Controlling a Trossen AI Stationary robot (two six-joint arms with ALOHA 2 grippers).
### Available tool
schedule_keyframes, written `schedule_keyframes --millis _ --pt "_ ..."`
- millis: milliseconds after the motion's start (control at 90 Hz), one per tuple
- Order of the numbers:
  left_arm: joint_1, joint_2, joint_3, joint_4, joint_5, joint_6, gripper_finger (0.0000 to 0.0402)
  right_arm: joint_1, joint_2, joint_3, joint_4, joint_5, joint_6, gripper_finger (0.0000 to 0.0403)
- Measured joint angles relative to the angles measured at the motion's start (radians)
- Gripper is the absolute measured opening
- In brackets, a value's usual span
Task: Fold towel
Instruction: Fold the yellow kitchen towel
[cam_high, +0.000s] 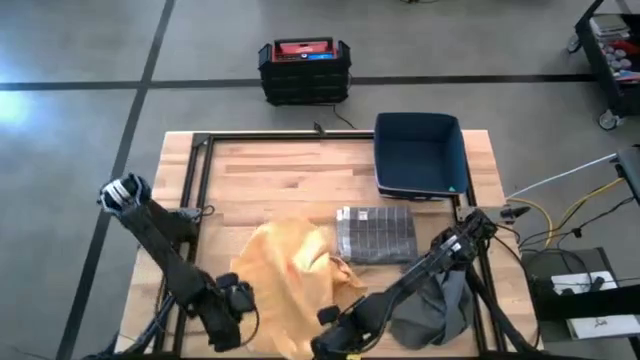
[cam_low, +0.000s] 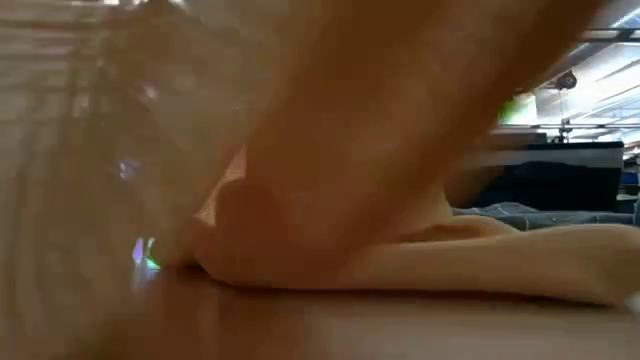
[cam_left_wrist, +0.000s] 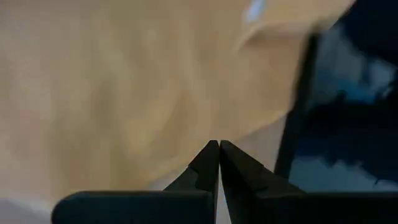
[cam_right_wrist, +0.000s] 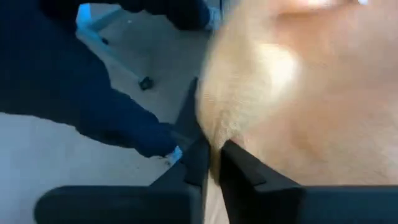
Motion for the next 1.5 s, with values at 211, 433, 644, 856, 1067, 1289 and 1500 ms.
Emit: schedule_keyframes --millis 211,433,644,856,1067,1289,1500 --pt "0.014 0.004 0.15 -0.193 -0.304 0.127 0.0 -0.037 -0.067 0.105 -0.193 0.002 0.051 0.0136" --pt "0.17 -0.029 0.102 -0.298 -0.508 0.267 0.0054 -0.053 -0.115 0.133 -0.421 0.251 0.08 0.0209" --pt "0.334 -0.033 -0.154 -0.115 -0.445 0.324 0.0102 -0.08 -0.119 -0.04 -0.411 0.428 0.174 0.0223" --pt "0.328 -0.042 -0.423 0.146 -0.237 0.198 0.0084 -0.092 -0.116 -0.311 -0.158 0.425 0.164 0.0206" --pt "0.116 -0.098 -0.48 0.133 -0.151 -0.172 0.0045 -0.166 -0.115 -0.417 -0.023 0.429 0.044 0.0187" --pt "-0.125 -0.138 -0.464 0.177 -0.163 -0.545 0.0022 -0.3 -0.115 -0.403 0.05 0.429 -0.163 0.017" --pt "-0.177 -0.122 -0.458 0.269 -0.166 -0.607 0.0021 -0.463 -0.116 -0.375 0.153 0.552 -0.413 0.0155"
